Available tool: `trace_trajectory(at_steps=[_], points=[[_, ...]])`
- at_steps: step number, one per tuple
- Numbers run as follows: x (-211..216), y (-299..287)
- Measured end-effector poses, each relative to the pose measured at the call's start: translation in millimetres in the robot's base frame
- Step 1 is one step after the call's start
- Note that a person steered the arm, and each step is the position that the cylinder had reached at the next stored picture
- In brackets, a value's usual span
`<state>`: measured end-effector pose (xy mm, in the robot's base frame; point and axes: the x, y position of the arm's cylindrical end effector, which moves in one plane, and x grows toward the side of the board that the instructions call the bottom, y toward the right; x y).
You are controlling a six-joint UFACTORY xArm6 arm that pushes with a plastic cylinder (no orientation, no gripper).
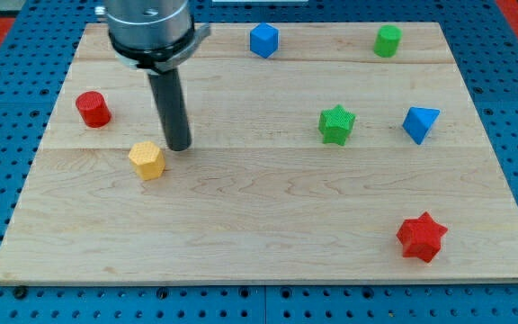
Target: Slide the yellow hexagon to the bottom center
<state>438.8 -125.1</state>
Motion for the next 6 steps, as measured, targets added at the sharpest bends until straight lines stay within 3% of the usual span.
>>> trace_trajectory(at_steps=[1, 3, 4, 5, 6], points=[[1, -59], [34, -1], [39, -70], [57, -78], [57, -9]])
